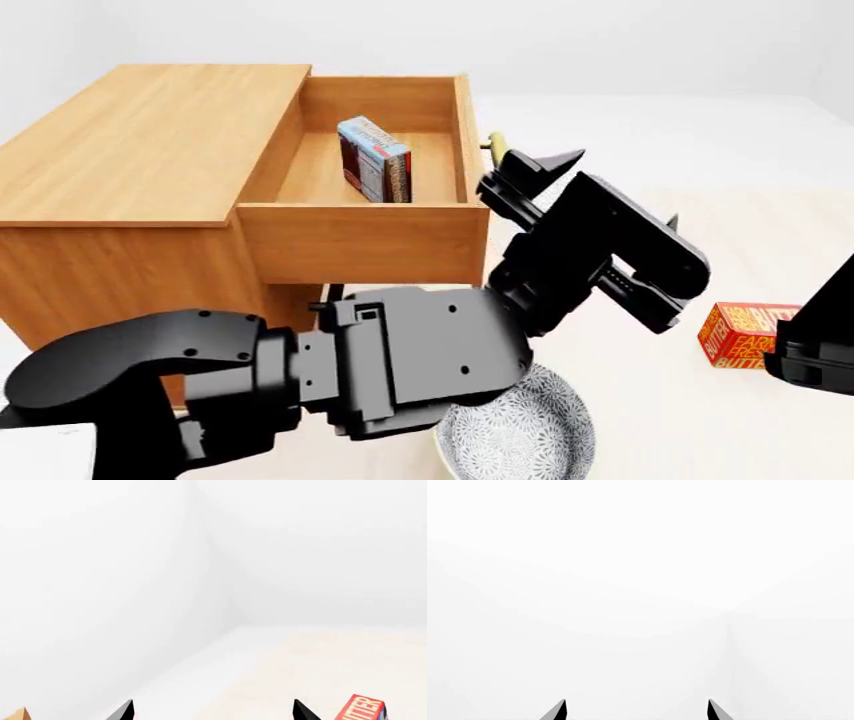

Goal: Put the chocolate pudding in the top drawer of the cabinet and close it.

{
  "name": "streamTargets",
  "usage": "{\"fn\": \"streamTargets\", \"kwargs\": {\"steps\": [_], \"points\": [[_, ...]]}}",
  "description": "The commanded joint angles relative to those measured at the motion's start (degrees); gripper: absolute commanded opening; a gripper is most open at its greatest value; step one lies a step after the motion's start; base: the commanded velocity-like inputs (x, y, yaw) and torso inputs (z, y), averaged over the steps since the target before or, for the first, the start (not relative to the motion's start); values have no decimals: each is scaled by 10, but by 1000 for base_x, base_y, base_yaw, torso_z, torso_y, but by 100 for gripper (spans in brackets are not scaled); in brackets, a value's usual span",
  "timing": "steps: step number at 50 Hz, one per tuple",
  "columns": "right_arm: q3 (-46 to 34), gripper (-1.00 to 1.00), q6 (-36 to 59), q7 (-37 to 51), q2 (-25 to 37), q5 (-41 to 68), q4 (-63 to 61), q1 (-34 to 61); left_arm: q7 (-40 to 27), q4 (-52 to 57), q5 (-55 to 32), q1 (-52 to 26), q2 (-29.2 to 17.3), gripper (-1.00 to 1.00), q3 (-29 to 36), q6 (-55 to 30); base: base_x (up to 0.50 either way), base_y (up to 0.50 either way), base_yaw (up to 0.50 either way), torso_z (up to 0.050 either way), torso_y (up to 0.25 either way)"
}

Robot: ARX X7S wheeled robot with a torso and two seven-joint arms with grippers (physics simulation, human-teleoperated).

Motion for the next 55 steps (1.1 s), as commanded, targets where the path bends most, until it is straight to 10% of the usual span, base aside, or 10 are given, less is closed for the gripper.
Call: {"fn": "streamTargets", "kwargs": {"steps": [1, 55], "points": [[1, 100, 0, 1, 0, 4, 0, -2, -1, -8, 26, 0, 9, 100, 22, -13, 0, 0, 0, 0, 0], [5, 100, -5, 4, 0, 9, 1, -8, 120, -286, 77, 11, 43, 100, -4, -63, 0, 0, 0, 0, 0]]}}
